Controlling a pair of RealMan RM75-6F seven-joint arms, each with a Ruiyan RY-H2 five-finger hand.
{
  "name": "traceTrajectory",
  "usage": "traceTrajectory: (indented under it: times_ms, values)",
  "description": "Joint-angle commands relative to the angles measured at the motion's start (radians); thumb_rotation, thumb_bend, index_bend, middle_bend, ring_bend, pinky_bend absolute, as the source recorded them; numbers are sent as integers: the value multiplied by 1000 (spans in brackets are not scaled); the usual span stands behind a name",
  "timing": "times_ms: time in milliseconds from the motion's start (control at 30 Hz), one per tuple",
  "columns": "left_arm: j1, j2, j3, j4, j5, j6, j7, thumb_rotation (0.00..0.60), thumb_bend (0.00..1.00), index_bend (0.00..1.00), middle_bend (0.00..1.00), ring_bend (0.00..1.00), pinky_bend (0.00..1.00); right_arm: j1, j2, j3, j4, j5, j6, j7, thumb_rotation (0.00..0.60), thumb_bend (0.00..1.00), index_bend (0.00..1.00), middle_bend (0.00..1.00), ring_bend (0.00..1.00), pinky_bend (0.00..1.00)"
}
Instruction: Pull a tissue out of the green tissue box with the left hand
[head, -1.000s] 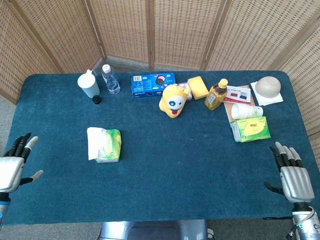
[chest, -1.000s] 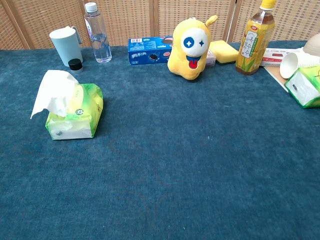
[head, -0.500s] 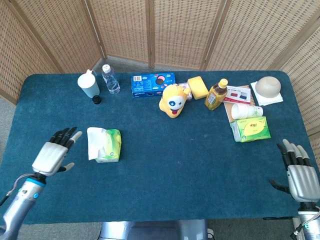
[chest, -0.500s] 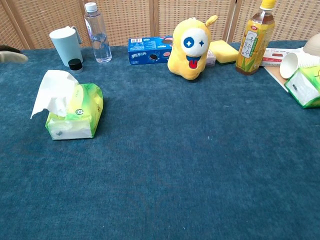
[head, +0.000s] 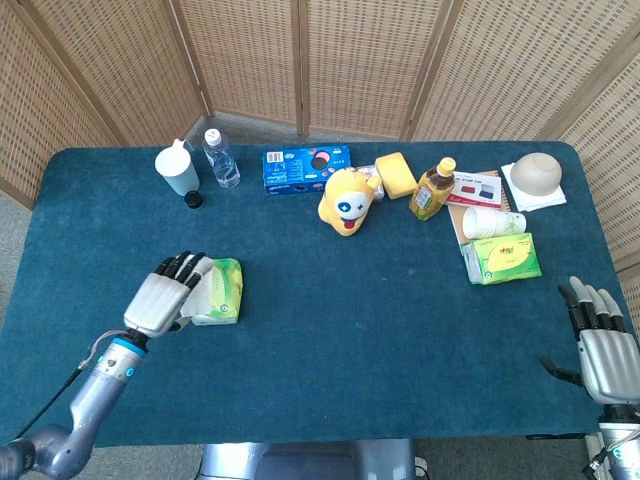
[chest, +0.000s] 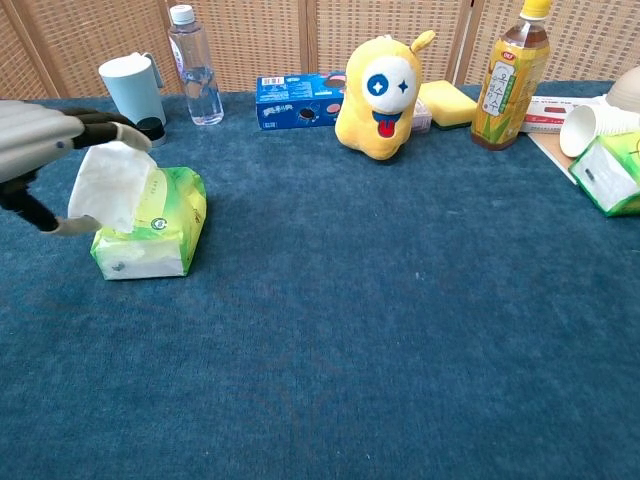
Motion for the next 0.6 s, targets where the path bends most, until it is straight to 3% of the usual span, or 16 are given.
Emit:
traceTrajectory:
  times_ms: [33, 167, 333, 600]
  values:
    - [-14, -32, -6, 11, 21, 33, 13, 600, 460, 508, 509, 443, 573, 0, 1, 0, 1, 1, -2, 3, 600, 0, 0, 0, 0, 0]
    - [-23, -50, 5, 43, 22, 46, 85, 600, 588, 632, 644, 568, 687, 2, 1, 0, 2, 6, -8, 7, 600, 0, 0, 0, 0, 0]
    - [-27, -51, 6, 56, 11, 57, 92, 600, 624, 688, 723, 671, 834, 0, 5, 0, -1, 3, -5, 16, 600, 0, 0, 0, 0, 0]
    - [-20, 37, -24, -7, 97, 158, -8, 600, 614, 694, 738, 684, 852, 0, 6, 0, -1, 4, -7, 19, 600, 0, 0, 0, 0, 0]
